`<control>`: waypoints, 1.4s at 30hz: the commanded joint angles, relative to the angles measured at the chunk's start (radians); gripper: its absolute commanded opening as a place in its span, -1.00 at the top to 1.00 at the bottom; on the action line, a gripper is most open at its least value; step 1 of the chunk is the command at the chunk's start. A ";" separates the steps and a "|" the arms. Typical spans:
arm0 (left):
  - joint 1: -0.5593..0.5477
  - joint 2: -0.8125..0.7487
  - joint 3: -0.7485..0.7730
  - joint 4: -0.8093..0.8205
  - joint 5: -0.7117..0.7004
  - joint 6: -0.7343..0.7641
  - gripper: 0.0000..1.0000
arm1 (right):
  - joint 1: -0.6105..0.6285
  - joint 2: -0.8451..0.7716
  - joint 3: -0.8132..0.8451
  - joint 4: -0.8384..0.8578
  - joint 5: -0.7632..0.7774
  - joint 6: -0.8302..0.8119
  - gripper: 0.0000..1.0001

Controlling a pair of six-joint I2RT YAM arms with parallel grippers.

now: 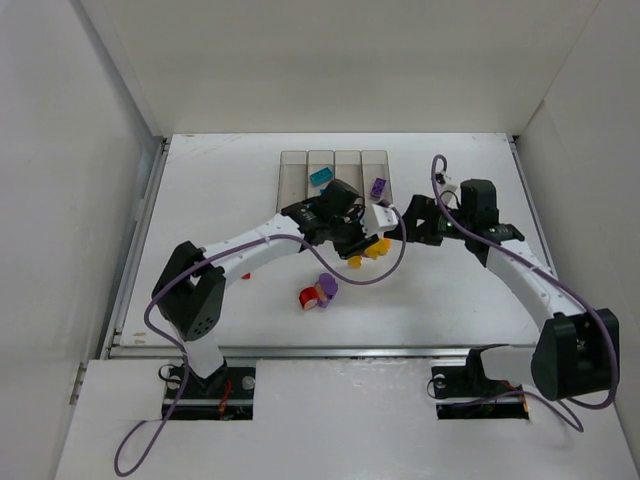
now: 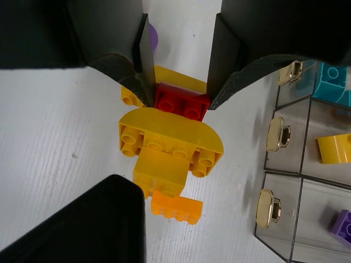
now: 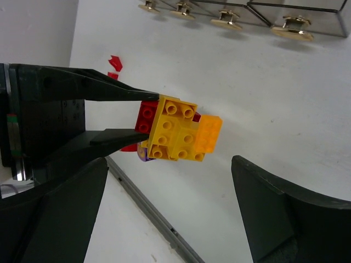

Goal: Sort the legos into containers by color

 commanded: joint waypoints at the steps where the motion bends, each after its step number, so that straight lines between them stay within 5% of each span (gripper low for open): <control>1: 0.000 -0.063 0.038 -0.018 0.032 0.005 1.00 | -0.007 0.023 0.014 0.076 -0.085 -0.019 -0.99; 36: 0.000 -0.072 0.170 -0.011 0.060 -0.061 1.00 | 0.069 0.212 0.121 0.101 -0.119 0.019 -0.96; 40: 0.000 -0.063 0.179 -0.001 0.060 -0.061 1.00 | 0.069 0.212 0.139 0.110 -0.119 0.028 -0.77; 42: 0.000 -0.063 0.179 -0.001 0.060 -0.061 1.00 | 0.069 0.221 0.139 0.110 -0.119 0.028 -0.34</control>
